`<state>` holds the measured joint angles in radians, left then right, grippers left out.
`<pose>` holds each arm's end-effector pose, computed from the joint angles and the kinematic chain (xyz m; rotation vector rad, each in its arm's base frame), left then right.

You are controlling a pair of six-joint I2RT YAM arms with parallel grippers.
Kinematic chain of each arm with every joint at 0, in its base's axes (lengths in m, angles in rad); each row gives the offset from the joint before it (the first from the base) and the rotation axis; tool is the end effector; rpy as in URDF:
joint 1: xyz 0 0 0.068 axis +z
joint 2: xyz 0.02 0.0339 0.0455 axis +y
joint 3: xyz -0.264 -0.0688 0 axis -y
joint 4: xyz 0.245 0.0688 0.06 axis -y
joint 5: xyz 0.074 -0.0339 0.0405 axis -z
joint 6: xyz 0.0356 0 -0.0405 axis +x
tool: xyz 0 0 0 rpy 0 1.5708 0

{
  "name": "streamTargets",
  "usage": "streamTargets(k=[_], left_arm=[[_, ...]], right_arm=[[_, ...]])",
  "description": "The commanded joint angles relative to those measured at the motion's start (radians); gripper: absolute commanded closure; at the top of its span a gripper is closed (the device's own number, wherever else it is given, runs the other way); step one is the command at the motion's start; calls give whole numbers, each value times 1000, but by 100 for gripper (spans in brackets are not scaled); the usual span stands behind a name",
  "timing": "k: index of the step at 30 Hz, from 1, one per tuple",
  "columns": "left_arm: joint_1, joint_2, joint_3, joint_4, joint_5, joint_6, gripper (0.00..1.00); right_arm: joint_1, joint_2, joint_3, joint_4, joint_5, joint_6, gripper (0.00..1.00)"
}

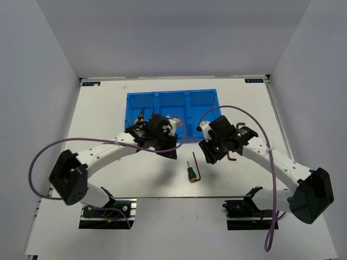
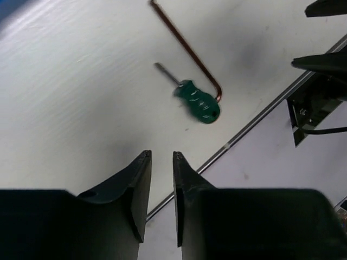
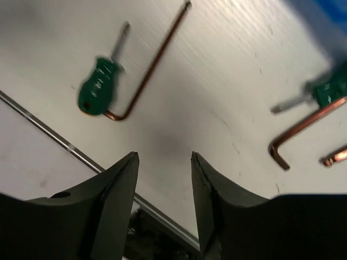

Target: Sort the tools into containers

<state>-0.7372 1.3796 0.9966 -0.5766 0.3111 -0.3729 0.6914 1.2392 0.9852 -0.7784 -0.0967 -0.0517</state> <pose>0.2010 -0.1972 0.2484 0.6136 2.6019 -0.7997 0.1845 0.1572 0.2657 -0.9908 2.4458 0.3501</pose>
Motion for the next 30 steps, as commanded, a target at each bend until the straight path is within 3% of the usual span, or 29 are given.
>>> streamTargets(k=[1, 2, 4, 7, 21, 25, 30], left_arm=[[-125, 84, 125, -48, -130, -102, 65], [-145, 107, 141, -69, -159, -133, 59], [-185, 150, 166, -100, -199, -176, 57], [-228, 159, 177, -83, -233, -257, 38], [-369, 387, 298, -88, -346, -523, 34], [-402, 450, 359, -161, -440, -576, 34], [-422, 507, 352, -216, -458, -655, 34]], right_arm=[[-32, -76, -54, 25, 38, -25, 50], [-38, -78, -66, 33, 51, -28, 50], [-62, -87, -88, 37, 84, -17, 48], [-98, -96, -115, 56, 140, 7, 47], [-325, -55, -114, 87, 74, 138, 46], [-358, -53, -108, 91, 46, 147, 46], [-389, -61, -126, 93, 9, 162, 46]])
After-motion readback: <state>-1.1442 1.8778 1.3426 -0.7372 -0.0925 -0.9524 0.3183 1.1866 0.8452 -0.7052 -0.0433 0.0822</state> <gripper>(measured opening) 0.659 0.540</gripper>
